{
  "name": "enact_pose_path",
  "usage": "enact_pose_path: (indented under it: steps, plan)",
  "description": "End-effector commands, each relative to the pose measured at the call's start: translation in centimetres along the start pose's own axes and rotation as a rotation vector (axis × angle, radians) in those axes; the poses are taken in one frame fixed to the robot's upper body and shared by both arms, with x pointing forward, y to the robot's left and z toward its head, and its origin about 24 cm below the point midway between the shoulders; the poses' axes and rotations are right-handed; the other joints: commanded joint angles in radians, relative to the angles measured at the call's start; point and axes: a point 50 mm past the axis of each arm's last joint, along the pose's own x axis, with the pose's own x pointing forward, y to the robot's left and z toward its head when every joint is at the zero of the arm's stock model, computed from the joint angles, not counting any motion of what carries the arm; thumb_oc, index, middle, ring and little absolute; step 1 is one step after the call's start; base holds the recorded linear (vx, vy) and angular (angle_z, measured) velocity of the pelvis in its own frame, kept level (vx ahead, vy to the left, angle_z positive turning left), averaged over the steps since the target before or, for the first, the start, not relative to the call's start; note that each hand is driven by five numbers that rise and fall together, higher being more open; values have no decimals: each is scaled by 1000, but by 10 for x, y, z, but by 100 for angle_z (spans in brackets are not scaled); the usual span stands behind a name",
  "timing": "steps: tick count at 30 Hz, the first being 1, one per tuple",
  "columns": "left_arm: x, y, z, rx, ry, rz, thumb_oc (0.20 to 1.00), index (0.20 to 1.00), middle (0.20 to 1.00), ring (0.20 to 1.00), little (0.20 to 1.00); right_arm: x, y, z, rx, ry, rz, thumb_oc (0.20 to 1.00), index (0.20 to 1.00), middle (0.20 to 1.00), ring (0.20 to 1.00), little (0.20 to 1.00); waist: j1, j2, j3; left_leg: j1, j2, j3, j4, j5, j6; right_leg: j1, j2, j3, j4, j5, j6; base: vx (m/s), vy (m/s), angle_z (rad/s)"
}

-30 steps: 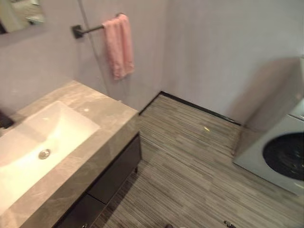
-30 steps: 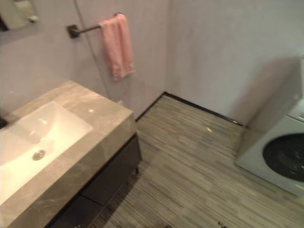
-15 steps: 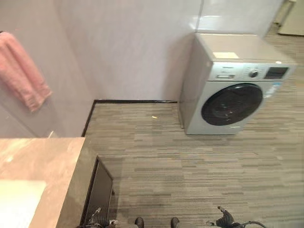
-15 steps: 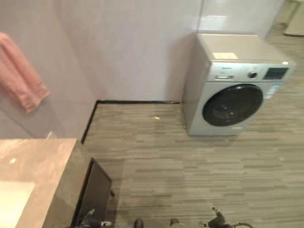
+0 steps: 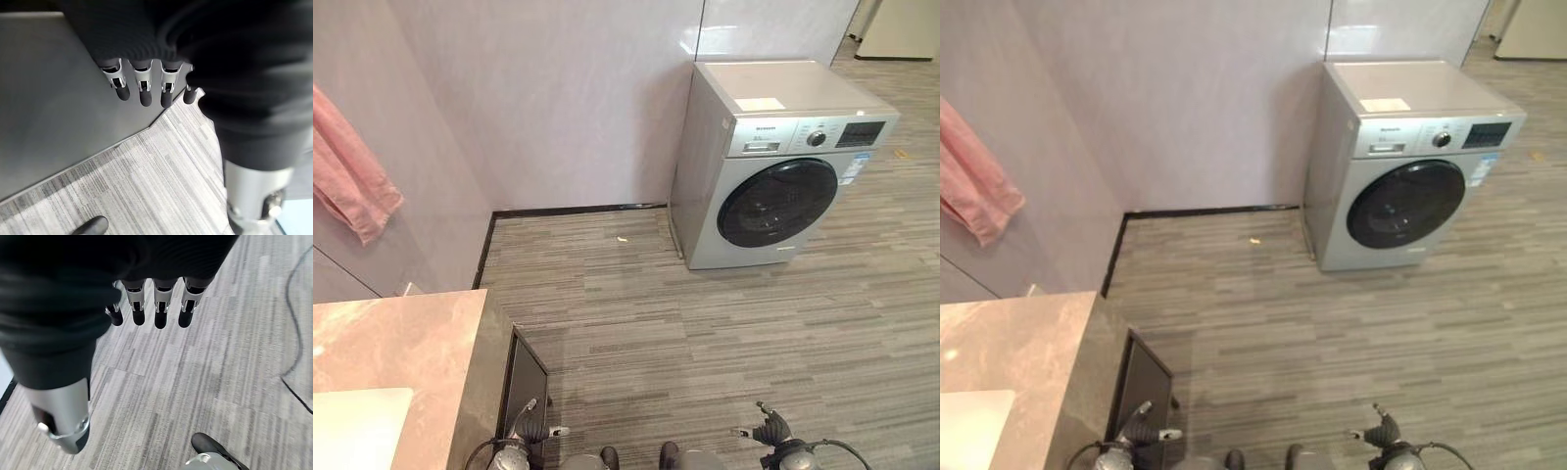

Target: Put brush and paste in cup on sink, flatten towel.

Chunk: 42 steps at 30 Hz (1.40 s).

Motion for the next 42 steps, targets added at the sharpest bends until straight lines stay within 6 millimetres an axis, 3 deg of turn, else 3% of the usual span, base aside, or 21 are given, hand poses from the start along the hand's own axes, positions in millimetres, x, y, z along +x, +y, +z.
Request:
enact_pose_path:
  steps: [1,7,8,9,10,13,14,16,18,23,25,27,30,32,33,36,37,39,40,41,42]
  plan:
    - [9,18,33,34,-134,40,1000,1000,1000,1000,1000,4,-16,15,63,-71,-58,1000,1000,1000,1000,1000,-10,-7,23,-46,-21,-60,201,-123,9,1,-4,0,90,-25,71,-28,-67,9]
    - [11,15,26,-13,-77,48,1000,1000,1000,1000,1000,3,-8,11,45,-49,-26,1000,1000,1000,1000,1000,-16,-26,10,-44,-12,-79,161,-103,-8,14,8,3,62,-23,66,75,-140,18]
    - [11,15,22,-18,-59,48,1000,1000,1000,1000,1000,2,-8,8,38,-43,-31,1000,1000,1000,1000,1000,-17,-31,3,-54,-7,-86,167,-71,-25,35,19,5,20,-19,60,87,-172,-7]
    - [10,15,16,-14,-29,49,1000,1000,1000,1000,1000,0,-10,5,39,-44,-45,1000,1000,1000,1000,1000,-12,-39,9,-109,6,-108,253,69,-76,77,39,7,-39,-3,37,86,-237,-1]
    - [12,16,17,-8,-20,53,1000,1000,1000,1000,1000,1,-14,5,44,-41,-66,1000,1000,1000,1000,1000,-8,-48,21,-144,8,-123,315,127,-96,97,43,5,-75,20,26,40,-175,12]
    - [12,14,13,-28,4,56,1000,1000,1000,1000,1000,1,-16,2,38,-29,-77,1000,1000,1000,1000,1000,-3,-54,25,-170,0,-126,340,134,-93,128,48,5,-135,44,19,66,-78,48]
    - [12,15,12,-36,11,61,1000,1000,1000,1000,1000,0,-16,0,25,-23,-73,1000,1000,1000,1000,1000,-4,-54,20,-172,9,-112,310,130,-88,140,46,5,-159,49,22,230,0,0]
    - [11,17,7,-48,28,74,1000,1000,1000,1000,1000,-1,-17,-4,-41,-10,-63,1000,1000,1000,1000,1000,5,-49,-5,-172,45,-68,48,121,-82,183,44,3,-228,53,43,307,73,1]
    - [11,19,3,-60,48,92,1000,1000,1000,1000,1000,-1,-16,-5,-55,-7,-66,1000,1000,1000,1000,1000,13,-26,-13,-178,72,-85,-115,214,-101,207,65,18,-242,38,48,230,94,17]
    - [12,23,2,-126,71,115,1000,1000,1000,1000,1000,0,-14,-6,-94,7,-62,1000,1000,1000,1000,1000,22,-14,-14,-221,122,-62,-226,277,-120,265,58,36,-249,-4,57,285,163,-28]
    - [10,27,-3,-155,82,127,1000,1000,1000,1000,1000,1,0,2,-172,-20,-8,1000,1000,1000,1000,1000,46,-24,-45,-237,77,-113,-134,256,-98,300,7,71,-212,-34,96,554,426,-57]
    - [11,27,-3,-154,85,124,1000,1000,1000,1000,1000,2,6,6,-291,-45,31,1000,1000,1000,1000,1000,64,-34,-52,-245,45,-101,-84,228,-85,292,-27,73,-198,-20,114,335,333,-61]
    - [9,23,-7,-91,93,93,1000,1000,1000,1000,1000,0,17,4,-254,-34,63,1000,1000,1000,1000,1000,69,-60,-78,-238,-12,-73,-21,151,-51,291,-100,94,-166,92,147,326,367,-39]
    - [9,23,-10,-76,100,86,1000,1000,1000,1000,1000,0,23,7,-237,-42,79,1000,1000,1000,1000,1000,73,-62,-87,-219,-29,-73,-23,124,-35,258,-121,102,-107,171,147,284,388,-12]
    - [8,23,-11,-45,97,74,1000,1000,1000,1000,1000,0,27,13,-248,-66,94,1000,1000,1000,1000,1000,79,-60,-83,-183,-50,-81,-34,101,-13,222,-140,92,-4,260,147,271,425,14]
    - [8,21,-10,-20,86,57,1000,1000,1000,1000,1000,2,28,22,-271,-104,96,1000,1000,1000,1000,1000,74,-45,-63,-132,-69,-97,-56,91,8,179,-142,77,112,317,138,156,248,23]
    - [7,21,-11,-10,91,53,1000,1000,1000,1000,1000,2,28,25,-287,-116,98,1000,1000,1000,1000,1000,70,-38,-54,-107,-73,-106,-72,88,15,162,-136,71,158,319,131,200,255,34]
    - [7,19,-15,30,111,34,1000,1000,1000,1000,1000,3,30,35,-322,-165,100,1000,1000,1000,1000,1000,42,-24,-32,-49,-72,-145,-113,88,24,62,-37,108,213,236,113,231,219,31]
    - [5,21,-22,41,138,45,1000,1000,1000,1000,1000,2,32,38,-317,-184,100,1000,1000,1000,1000,1000,43,-14,-22,-13,-54,-140,-142,95,18,-3,-79,3,144,187,102,272,177,44]
    - [4,20,-26,41,153,46,1000,1000,1000,1000,1000,1,31,41,-301,-203,94,1000,1000,1000,1000,1000,31,-16,-15,6,-54,-144,-153,94,11,2,-94,-32,87,177,103,288,104,44]
    - [3,18,-29,37,164,45,1000,1000,1000,1000,1000,1,29,41,-294,-205,86,1000,1000,1000,1000,1000,15,-20,-4,32,-58,-156,-172,89,6,-13,-66,-23,-9,168,105,159,0,28]
